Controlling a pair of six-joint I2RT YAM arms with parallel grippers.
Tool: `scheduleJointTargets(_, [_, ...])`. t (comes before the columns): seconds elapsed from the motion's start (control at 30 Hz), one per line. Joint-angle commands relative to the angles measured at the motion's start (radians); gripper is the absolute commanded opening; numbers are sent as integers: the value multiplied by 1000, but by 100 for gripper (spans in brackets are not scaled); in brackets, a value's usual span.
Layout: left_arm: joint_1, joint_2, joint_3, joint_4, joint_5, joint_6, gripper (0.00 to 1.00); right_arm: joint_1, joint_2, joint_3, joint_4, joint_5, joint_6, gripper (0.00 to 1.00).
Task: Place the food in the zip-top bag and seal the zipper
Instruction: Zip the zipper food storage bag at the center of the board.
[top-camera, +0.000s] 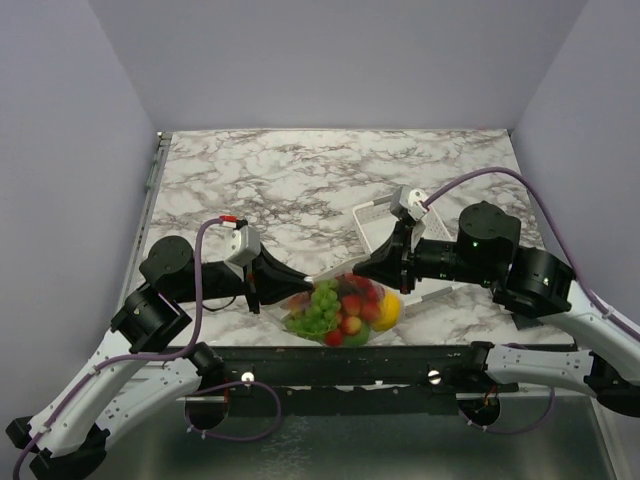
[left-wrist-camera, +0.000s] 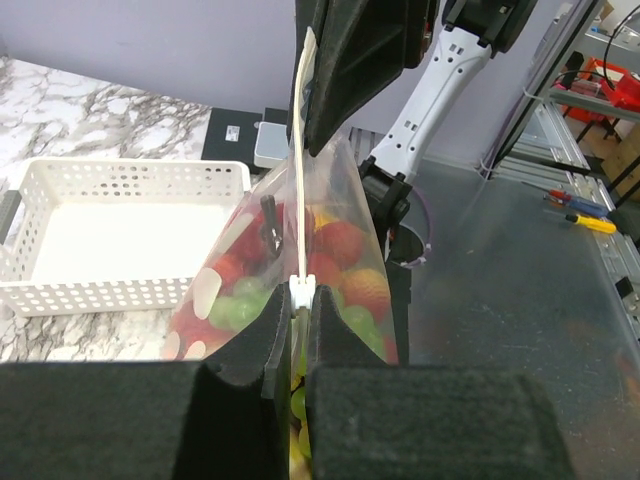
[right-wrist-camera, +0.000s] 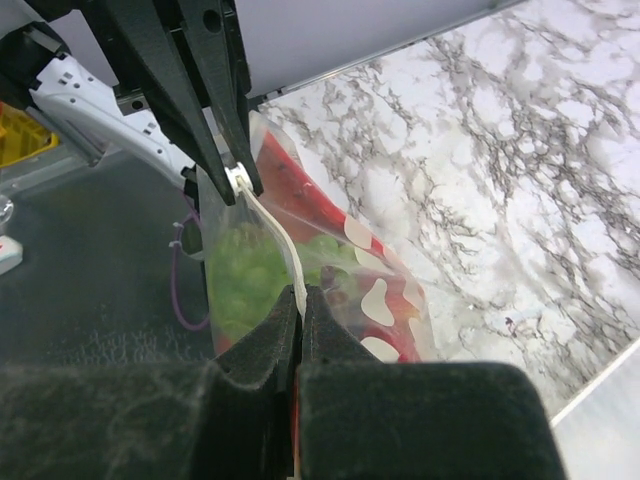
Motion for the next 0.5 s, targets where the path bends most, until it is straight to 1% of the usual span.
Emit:
scheduleJointTargets(0.0, [1, -29, 3, -29, -21, 8, 0, -1, -54, -15, -42, 138, 4, 1])
scheduleJointTargets(0.27, [0, -42, 16, -86, -53, 47, 0, -1, -100, -49, -69, 242, 11, 1])
scheduleJointTargets(0.3, [0, -46, 17, -94, -59, 52, 0, -1, -104, -53, -72, 274, 12, 1])
scheduleJointTargets(0.47, [1, -64, 24, -140, -91, 75, 0, -1, -106, -70, -85, 338, 23, 1])
